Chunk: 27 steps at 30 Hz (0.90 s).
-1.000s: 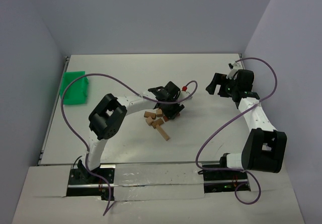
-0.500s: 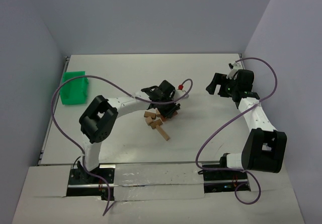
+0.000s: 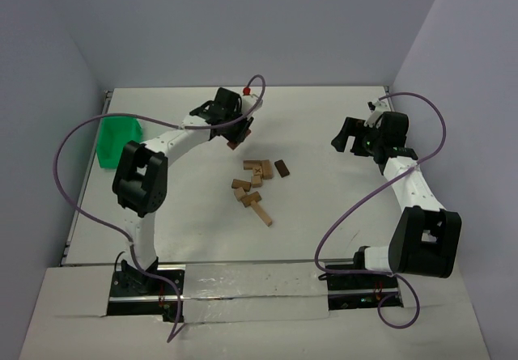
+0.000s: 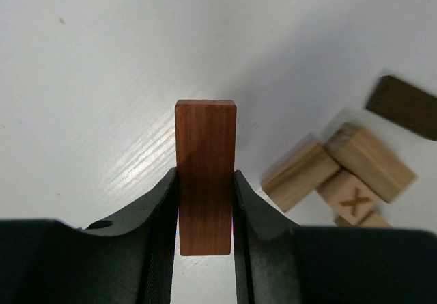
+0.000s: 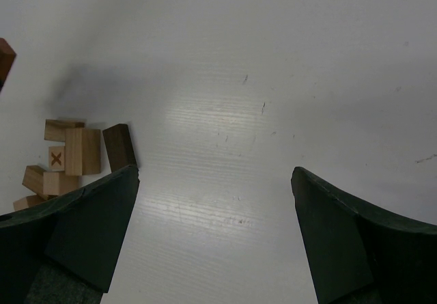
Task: Build the wood block tower
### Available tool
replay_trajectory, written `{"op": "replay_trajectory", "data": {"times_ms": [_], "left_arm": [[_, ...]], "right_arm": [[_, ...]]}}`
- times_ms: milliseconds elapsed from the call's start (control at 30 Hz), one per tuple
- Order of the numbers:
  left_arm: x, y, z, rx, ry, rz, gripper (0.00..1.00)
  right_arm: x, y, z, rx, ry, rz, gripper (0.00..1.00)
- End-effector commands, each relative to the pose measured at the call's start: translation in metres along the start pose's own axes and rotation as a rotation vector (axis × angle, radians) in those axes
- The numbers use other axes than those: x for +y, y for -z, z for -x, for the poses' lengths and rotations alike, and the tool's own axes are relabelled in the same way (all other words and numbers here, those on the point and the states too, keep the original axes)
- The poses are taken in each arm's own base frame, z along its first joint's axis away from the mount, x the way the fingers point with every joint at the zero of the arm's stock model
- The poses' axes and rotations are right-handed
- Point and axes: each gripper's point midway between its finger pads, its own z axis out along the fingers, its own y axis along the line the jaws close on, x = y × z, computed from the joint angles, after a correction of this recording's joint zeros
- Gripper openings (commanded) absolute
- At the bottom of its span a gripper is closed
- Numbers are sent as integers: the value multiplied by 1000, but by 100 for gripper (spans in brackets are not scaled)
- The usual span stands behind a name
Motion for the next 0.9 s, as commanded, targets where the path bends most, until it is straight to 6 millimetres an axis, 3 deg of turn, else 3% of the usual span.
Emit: {"op": "replay_trajectory", "data": {"times_ms": [0,133,233,367,400,600,867], "left_arm": [[7,-29,-20,52,-23,51,0],[5,-43,-38,90,-20,54,0],[-7,-51,-46,110,-22,40,0],[-41,-54,-61,130,-75,8,0],[-60,-54,-62,129,-103,-16,0],[-126,-44,-74,137,-132,-103,0],[-191,-24,-95,188,-97,-257,0]], "right_arm": [[4,8,28,-74,33,5,100],[4,7,27,-70,31,8,100],[4,7,28,-70,30,9,100],[5,7,27,-70,31,9,100],[5,7,27,-70,30,9,100],[5,7,27,-70,31,9,100],[4,8,28,-74,33,7,100]]}}
